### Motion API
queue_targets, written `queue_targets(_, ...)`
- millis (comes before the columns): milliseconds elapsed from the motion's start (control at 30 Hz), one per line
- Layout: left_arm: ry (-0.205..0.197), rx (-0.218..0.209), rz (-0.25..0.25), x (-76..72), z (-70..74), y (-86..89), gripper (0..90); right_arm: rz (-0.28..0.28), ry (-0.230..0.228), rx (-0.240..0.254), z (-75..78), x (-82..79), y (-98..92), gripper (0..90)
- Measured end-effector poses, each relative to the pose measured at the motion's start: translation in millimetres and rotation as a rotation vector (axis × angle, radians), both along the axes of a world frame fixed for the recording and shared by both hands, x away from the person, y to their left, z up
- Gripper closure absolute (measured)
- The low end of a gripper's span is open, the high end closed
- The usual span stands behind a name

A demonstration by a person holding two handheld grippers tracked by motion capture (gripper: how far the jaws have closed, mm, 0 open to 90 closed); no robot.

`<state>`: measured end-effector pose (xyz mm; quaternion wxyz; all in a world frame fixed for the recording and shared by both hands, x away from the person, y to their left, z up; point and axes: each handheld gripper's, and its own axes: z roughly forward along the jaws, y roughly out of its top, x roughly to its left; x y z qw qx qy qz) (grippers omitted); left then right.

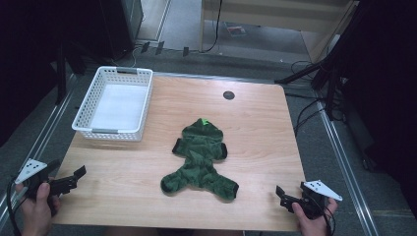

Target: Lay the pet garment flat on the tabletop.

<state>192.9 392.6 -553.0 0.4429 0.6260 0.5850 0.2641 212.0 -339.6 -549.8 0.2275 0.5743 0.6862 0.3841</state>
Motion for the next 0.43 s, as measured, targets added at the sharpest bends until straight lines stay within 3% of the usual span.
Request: queue_targets(433,0.006,-0.002,-0.005,0.9,-0.1,-0.5,0.0,-0.016,0.004,-0.013,0.1,0.1,0.8,2.1)
